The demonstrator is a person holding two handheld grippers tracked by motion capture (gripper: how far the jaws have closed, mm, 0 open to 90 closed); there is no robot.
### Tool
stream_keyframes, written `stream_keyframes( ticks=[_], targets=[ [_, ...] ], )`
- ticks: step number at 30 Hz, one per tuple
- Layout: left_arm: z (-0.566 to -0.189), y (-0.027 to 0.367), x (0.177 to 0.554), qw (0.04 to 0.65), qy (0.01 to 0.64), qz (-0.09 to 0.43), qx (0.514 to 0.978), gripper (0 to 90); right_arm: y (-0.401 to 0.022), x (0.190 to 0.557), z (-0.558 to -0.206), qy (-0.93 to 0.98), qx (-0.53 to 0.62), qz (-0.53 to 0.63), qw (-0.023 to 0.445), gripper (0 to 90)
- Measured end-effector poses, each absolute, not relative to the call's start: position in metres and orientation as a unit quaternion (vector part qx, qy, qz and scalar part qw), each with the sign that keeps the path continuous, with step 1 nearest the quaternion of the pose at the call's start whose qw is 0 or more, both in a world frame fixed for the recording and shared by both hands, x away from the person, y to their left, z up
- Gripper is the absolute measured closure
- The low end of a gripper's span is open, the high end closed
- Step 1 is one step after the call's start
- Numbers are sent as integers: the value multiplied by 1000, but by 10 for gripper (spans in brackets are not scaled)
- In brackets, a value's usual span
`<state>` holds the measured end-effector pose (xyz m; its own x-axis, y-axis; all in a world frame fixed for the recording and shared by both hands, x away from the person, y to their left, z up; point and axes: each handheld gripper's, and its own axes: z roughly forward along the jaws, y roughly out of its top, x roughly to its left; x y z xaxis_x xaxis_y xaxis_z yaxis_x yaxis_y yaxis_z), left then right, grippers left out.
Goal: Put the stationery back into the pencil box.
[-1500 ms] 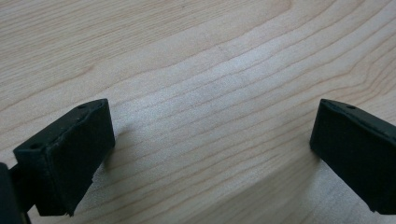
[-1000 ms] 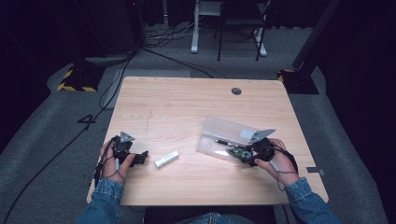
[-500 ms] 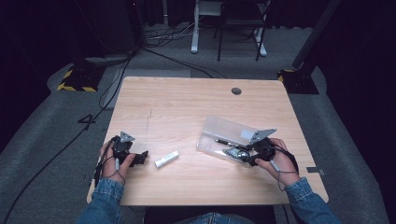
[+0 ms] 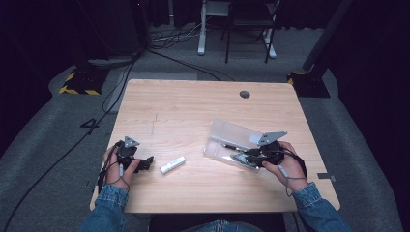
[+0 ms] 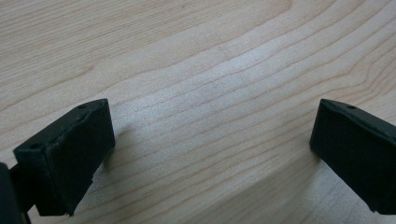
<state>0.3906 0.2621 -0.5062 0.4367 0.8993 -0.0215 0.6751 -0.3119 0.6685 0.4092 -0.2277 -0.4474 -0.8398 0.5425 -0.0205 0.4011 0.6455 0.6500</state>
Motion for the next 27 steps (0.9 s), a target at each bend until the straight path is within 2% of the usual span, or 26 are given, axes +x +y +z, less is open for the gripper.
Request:
stream_keyframes(
  ticks=[12,27],
  targets=[
    [-506,261,388,307,498,181,790,5,-216,414,-445,899,260,336,103,834],
    [-506,261,386,307,499,182,789,5,-187,429,-454,905,245,334,94,853]
  ],
)
